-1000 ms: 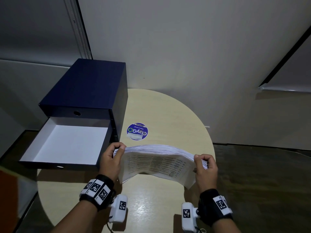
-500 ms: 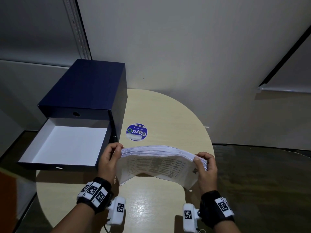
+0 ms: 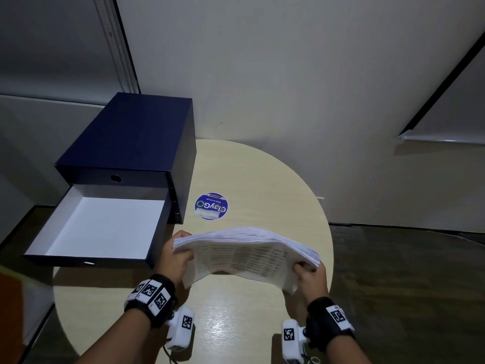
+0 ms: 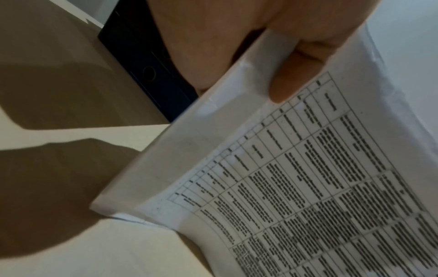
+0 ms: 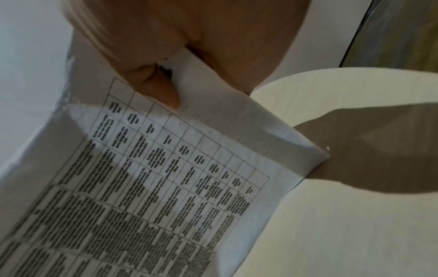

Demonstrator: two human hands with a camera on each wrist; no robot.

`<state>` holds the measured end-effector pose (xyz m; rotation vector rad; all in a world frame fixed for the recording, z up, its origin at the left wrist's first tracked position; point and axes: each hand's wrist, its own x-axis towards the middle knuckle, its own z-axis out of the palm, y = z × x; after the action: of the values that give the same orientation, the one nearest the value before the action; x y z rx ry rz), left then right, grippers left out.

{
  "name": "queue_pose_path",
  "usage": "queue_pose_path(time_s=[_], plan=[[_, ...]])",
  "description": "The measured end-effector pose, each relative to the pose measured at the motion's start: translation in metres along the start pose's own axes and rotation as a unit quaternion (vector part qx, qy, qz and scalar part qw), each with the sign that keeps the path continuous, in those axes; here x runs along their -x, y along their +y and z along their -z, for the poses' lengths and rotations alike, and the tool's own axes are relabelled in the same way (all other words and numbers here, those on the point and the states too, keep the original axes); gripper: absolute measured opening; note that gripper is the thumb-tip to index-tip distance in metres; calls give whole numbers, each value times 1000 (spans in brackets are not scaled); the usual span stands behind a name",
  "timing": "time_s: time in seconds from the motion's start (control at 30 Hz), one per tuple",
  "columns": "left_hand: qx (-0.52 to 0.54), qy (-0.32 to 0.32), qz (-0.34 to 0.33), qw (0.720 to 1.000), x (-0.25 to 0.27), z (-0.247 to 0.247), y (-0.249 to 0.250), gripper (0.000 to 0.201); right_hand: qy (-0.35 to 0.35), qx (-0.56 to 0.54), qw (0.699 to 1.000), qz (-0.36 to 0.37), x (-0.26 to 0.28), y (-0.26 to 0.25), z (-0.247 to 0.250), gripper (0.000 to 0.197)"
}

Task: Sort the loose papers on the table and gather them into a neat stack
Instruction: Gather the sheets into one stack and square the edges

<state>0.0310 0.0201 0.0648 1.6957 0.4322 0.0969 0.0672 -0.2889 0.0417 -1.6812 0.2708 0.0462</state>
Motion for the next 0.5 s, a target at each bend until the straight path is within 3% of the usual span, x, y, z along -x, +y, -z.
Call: queue_pose_path(time_s=[0.17, 0.33, 0.5], plan=[[1, 55, -5, 998, -3, -2, 7, 28, -8, -14, 1000, 13, -9, -8, -2, 36], [-9, 24, 29, 999, -5, -3, -6, 31, -25, -3, 999, -32, -14, 3, -11, 33], [5, 51, 22, 998, -4, -4, 0, 31, 1, -33, 998, -56, -11, -17, -14, 23]])
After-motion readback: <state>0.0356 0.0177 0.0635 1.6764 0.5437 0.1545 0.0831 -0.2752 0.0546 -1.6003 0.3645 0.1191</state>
